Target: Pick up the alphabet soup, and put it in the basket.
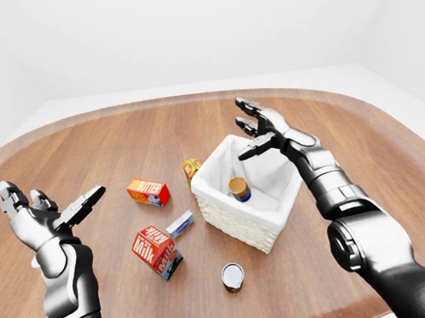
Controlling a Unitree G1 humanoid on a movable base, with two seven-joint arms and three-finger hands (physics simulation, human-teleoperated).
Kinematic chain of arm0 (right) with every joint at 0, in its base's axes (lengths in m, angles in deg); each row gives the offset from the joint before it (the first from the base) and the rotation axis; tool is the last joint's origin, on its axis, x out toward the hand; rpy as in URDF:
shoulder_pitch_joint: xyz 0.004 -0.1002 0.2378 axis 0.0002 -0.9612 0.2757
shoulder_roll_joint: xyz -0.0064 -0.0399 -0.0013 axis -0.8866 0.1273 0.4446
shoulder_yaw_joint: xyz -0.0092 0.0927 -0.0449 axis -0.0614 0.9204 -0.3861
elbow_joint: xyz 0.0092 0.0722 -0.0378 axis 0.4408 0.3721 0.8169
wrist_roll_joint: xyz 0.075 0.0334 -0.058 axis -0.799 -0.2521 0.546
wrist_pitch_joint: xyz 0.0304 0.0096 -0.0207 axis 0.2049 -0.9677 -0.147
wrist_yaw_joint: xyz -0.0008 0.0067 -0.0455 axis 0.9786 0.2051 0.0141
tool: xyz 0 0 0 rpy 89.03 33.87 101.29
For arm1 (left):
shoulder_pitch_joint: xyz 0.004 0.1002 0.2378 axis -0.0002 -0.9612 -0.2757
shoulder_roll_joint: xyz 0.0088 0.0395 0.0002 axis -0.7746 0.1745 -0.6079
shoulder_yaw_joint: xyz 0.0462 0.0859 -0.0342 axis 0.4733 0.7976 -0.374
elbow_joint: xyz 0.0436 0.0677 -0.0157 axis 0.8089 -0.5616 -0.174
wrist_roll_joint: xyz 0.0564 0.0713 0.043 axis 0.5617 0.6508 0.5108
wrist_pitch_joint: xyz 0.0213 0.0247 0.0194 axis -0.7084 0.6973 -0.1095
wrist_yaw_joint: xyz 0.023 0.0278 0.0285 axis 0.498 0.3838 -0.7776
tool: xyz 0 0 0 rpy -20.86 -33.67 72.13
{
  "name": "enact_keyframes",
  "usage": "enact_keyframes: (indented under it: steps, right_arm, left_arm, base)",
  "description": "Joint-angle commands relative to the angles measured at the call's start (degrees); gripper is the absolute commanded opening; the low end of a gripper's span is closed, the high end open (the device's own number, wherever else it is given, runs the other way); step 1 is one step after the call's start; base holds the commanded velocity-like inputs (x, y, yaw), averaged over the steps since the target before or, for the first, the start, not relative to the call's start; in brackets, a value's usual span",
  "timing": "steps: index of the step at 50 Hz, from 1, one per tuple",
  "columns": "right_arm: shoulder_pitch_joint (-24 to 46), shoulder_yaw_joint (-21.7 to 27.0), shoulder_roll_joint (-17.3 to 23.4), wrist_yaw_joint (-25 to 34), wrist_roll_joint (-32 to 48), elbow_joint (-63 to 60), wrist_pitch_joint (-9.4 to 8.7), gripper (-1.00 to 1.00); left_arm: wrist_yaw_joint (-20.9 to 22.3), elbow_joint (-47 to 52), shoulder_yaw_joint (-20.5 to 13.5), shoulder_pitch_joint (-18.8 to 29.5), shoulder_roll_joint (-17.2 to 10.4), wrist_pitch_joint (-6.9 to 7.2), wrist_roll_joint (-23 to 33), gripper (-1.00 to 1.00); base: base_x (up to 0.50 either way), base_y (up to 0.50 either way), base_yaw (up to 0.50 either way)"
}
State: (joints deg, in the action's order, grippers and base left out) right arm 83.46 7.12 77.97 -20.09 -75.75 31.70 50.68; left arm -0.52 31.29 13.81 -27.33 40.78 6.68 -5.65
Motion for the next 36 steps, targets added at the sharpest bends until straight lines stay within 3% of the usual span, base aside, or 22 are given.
enact_keyframes:
  steps: [1,8,13,23,36]
  right_arm:
    - [-2.66,-0.29,0.11,-1.13,-0.99,-10.48,0.0,1.0]
    - [-5.49,-0.32,0.09,-2.06,-1.71,-19.63,0.0,1.0]
    - [-7.61,-0.39,0.02,-2.93,-2.38,-26.61,0.0,1.0]
    - [-10.21,-0.18,-0.26,-5.01,-3.39,-36.13,0.0,1.0]
    - [-17.86,1.72,0.0,-5.56,-9.36,-53.66,0.0,1.0]
  left_arm:
    - [-0.16,0.89,-0.1,-0.26,0.03,0.59,-0.05,1.0]
    - [-0.14,1.15,-0.16,-0.35,0.12,0.75,0.02,1.0]
    - [0.13,-0.43,0.01,0.09,0.16,-0.38,0.26,1.0]
    - [-0.12,-0.99,0.12,0.36,-0.02,-0.41,0.08,1.0]
    - [-0.41,1.06,-0.16,-0.3,0.0,0.94,-0.38,1.0]
  base:
    - [0.0,0.0,0.0]
    - [0.0,0.0,0.0]
    - [0.0,0.0,0.0]
    - [0.0,0.0,0.0]
    - [0.0,0.0,0.0]
